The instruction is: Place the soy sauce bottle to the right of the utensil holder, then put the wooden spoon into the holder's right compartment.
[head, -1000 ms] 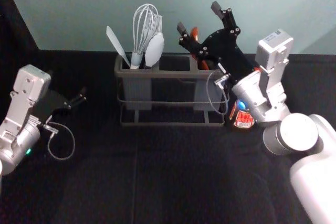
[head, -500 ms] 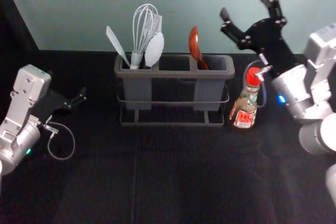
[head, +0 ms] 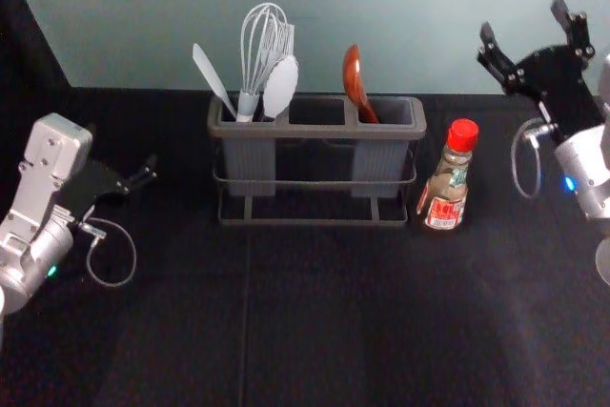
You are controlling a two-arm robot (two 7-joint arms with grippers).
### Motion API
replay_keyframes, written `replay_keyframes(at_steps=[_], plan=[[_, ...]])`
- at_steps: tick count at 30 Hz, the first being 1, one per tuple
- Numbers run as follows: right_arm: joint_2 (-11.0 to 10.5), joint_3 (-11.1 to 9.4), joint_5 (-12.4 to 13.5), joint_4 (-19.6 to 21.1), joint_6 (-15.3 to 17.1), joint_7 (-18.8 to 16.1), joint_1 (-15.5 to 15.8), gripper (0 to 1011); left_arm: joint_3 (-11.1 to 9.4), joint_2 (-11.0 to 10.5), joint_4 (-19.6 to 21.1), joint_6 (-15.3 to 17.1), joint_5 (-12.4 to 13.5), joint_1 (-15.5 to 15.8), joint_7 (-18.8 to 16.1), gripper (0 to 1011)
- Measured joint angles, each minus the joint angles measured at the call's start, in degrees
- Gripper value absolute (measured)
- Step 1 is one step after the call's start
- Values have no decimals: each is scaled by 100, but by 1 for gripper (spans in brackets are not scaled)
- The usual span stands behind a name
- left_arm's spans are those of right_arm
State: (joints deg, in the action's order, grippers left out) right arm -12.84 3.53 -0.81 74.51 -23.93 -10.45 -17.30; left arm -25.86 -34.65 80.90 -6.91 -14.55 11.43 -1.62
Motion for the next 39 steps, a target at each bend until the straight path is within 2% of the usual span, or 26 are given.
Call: replay_keyframes(at_steps=[3,5,8,12,25,39], plan=[[-32,-54,-215,35,417,142,77,1004,0,0,0,0,0,0,0,1011],[-44,-55,-252,40,496,152,94,1004,0,0,0,0,0,0,0,1011],[-110,-38,-395,57,822,159,184,1004,0,0,0,0,0,0,0,1011],[-147,-1,-451,37,1005,127,264,1004,0,0,0,0,0,0,0,1011],[-155,37,-496,-132,1311,123,427,1004,0,0,0,0,0,0,0,1011],[-117,-19,-418,-154,1290,164,504,1004,0,0,0,0,0,0,0,1011]])
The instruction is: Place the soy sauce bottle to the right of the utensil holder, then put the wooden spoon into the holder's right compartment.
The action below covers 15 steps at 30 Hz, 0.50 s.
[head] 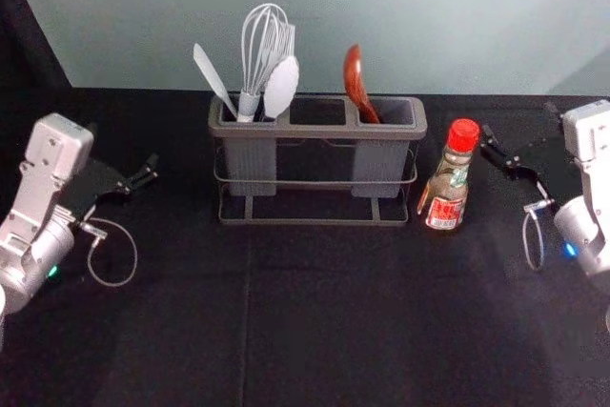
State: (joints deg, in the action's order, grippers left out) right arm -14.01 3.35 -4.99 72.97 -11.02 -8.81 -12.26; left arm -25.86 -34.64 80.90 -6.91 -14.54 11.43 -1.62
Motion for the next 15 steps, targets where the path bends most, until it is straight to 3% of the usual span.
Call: replay_keyframes(at_steps=[15], plan=[[-6,9,4,-13,-6,-11,-9,1004,0,0,0,0,0,0,0,1011]])
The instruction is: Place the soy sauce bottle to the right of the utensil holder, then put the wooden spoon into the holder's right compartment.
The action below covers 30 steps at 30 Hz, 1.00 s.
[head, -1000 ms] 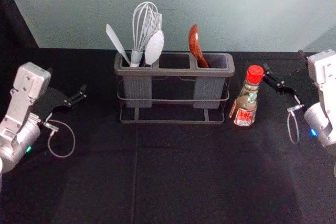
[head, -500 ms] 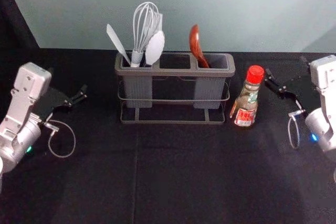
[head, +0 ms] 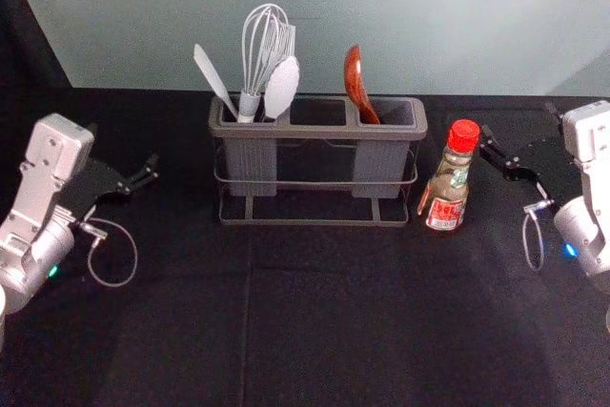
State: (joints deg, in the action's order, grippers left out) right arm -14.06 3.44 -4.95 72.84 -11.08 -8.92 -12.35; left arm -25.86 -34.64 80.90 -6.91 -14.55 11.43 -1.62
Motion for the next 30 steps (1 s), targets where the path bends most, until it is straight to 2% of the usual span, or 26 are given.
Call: replay_keyframes(at_steps=[30], plan=[[0,2,0,-4,-6,-8,-6,1004,0,0,0,0,0,0,0,1011]])
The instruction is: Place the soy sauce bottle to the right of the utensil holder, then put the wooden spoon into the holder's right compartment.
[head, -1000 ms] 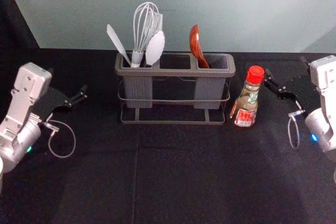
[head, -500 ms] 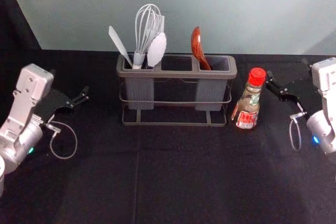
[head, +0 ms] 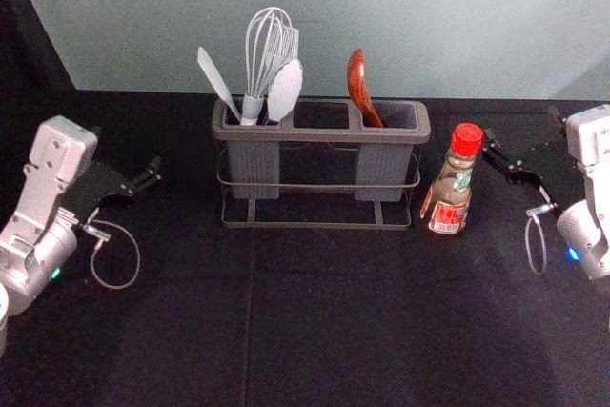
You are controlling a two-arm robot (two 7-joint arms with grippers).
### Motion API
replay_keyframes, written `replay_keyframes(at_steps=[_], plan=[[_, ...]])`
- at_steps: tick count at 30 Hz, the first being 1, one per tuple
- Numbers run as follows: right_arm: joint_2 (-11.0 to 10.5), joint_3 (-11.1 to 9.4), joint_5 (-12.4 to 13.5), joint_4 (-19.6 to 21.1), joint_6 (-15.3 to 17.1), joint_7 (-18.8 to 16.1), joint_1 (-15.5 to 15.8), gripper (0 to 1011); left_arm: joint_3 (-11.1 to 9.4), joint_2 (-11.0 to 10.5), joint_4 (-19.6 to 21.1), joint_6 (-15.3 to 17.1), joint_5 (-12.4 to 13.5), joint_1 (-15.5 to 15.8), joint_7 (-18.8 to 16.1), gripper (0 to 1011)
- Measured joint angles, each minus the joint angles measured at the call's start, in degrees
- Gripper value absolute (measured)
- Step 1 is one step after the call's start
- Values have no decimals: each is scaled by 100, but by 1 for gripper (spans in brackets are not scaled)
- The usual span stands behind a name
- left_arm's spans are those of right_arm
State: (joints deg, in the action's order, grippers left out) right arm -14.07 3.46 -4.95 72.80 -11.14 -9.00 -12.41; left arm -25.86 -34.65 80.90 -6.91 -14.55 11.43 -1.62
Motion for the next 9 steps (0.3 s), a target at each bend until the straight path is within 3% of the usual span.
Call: replay_keyframes(at_steps=[9], plan=[[0,0,0,0,0,0,0,1004,0,0,0,0,0,0,0,1011]])
